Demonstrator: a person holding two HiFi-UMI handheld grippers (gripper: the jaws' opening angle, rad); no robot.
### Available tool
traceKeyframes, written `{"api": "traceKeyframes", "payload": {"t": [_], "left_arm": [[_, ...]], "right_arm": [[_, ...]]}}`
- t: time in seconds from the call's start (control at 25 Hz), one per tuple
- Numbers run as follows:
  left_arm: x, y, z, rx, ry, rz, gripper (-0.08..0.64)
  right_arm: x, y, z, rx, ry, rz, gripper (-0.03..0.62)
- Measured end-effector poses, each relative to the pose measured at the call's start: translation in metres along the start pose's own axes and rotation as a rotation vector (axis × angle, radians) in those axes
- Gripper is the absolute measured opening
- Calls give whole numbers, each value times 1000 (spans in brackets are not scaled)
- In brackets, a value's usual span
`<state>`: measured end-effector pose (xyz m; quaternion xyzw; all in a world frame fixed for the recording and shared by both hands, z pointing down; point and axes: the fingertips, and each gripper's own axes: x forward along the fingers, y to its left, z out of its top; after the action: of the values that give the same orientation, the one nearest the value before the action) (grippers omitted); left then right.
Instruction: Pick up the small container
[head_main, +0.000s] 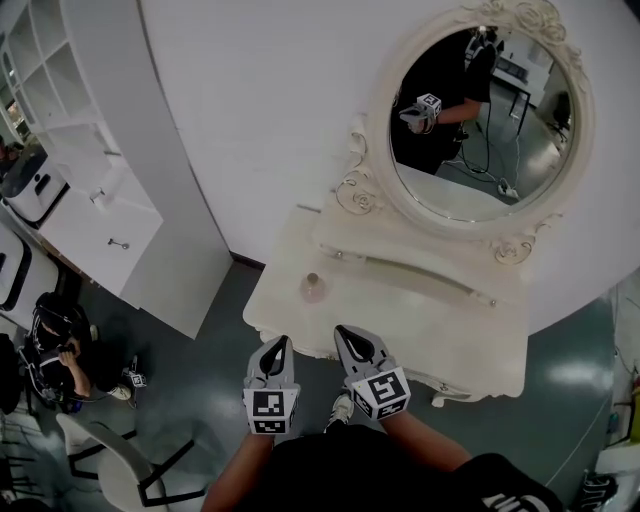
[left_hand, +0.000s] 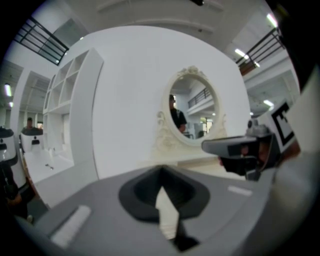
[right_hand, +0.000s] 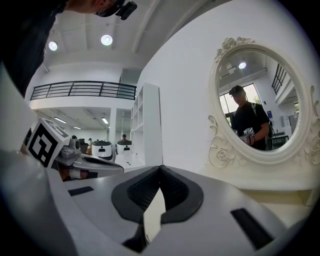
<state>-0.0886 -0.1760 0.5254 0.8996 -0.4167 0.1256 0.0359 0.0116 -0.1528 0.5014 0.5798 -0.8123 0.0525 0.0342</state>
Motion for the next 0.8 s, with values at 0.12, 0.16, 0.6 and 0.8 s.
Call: {"api": "traceKeyframes", "payload": {"t": [0.12, 0.16, 0.6, 0.8], "left_arm": [[19, 1, 10, -3, 11, -8, 8], [26, 3, 13, -4, 13, -5, 8], [76, 16, 23, 7, 42, 37, 8], [92, 27, 22, 17, 62, 63, 8]], "right_arm": [[11, -17, 3, 6, -1, -1, 6], [14, -23, 4, 9, -3, -3, 6], [29, -73, 1, 70, -4, 11, 6], [37, -89, -4, 84, 5, 15, 6]]}}
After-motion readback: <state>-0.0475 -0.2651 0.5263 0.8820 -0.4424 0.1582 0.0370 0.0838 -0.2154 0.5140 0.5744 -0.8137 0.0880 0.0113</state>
